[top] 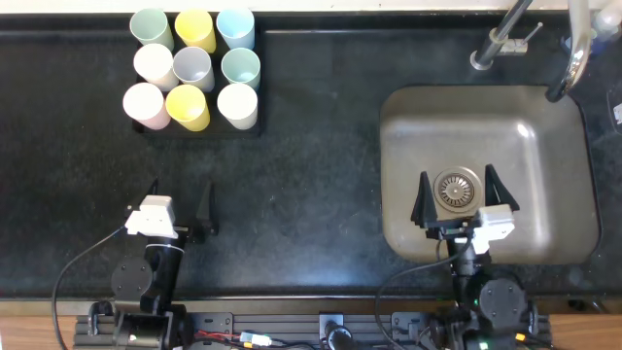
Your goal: Store Cups
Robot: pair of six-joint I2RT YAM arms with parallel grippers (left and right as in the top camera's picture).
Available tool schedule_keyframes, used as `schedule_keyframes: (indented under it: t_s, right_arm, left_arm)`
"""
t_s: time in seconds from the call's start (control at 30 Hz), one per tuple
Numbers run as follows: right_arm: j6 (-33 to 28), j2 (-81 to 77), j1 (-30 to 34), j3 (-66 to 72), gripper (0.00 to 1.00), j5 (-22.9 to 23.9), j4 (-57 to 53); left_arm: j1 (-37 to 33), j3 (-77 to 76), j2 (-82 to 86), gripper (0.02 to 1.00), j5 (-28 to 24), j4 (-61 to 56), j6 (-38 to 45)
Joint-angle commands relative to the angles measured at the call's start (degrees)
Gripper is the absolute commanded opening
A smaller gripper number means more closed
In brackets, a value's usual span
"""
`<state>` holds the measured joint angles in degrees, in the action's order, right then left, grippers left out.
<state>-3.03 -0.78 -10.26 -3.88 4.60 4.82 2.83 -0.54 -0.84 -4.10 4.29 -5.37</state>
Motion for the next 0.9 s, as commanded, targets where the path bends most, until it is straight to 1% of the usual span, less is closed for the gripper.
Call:
schedule_keyframes:
  t_s: [0.03, 0.23, 0.9]
  right_arm:
    - [-1.29, 0.57, -0.20, 3.61, 0.998, 1.46, 0.48]
    - [-1.27, 0.50, -0.20, 3.61, 0.998, 0.98, -8.63]
    - [-1.29, 0.50, -0.20, 3.61, 0.998, 0.98, -8.87]
  left_arm:
    - [-0.52, 0.07, 0.66, 1.000, -0.57, 0.13, 0.66]
    - [-0.52, 0.07, 0.66, 1.000, -0.55, 0.13, 0.66]
    - [-0.52, 0.07, 0.66, 1.000, -0.57, 0.13, 0.66]
